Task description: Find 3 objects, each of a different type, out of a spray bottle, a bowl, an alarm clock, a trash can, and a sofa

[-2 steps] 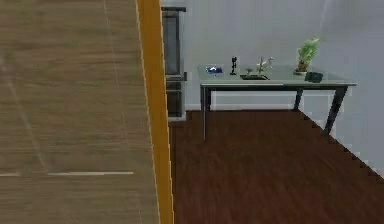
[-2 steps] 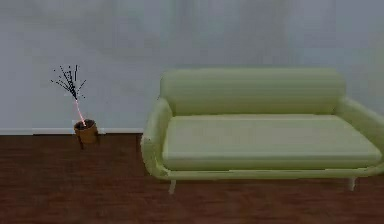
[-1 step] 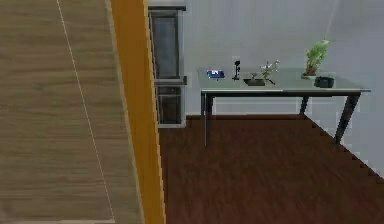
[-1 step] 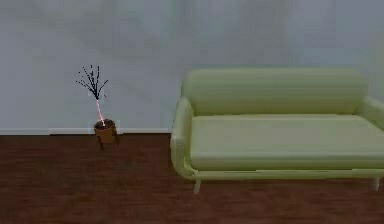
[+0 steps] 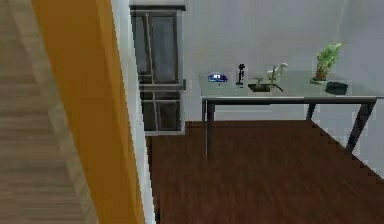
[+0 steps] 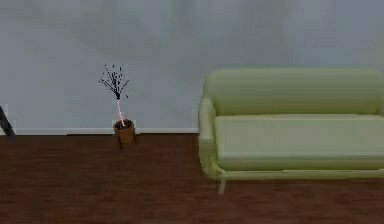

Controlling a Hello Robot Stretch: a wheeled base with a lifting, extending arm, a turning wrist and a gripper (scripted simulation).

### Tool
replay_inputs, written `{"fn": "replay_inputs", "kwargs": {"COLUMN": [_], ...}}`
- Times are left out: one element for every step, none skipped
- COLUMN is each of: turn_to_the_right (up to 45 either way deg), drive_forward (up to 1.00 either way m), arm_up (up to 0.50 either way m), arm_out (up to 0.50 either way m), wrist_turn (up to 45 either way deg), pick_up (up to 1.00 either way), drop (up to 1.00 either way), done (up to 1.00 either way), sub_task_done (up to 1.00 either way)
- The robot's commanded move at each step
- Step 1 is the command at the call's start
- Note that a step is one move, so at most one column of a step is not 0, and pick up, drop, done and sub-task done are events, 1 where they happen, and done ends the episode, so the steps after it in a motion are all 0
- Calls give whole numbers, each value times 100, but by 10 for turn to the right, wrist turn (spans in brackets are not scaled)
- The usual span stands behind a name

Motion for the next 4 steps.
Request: {"fn": "replay_inputs", "kwargs": {"turn_to_the_right": [450, 240, 0, -390], "drive_forward": [0, 0, 45, 0], "arm_up": [0, 0, 0, 0], "arm_out": [0, 0, 0, 0], "wrist_turn": [0, 0, 0, 0], "pick_up": [0, 0, 0, 0], "drop": [0, 0, 0, 0], "done": [0, 0, 0, 0], "sub_task_done": [0, 0, 0, 0]}}
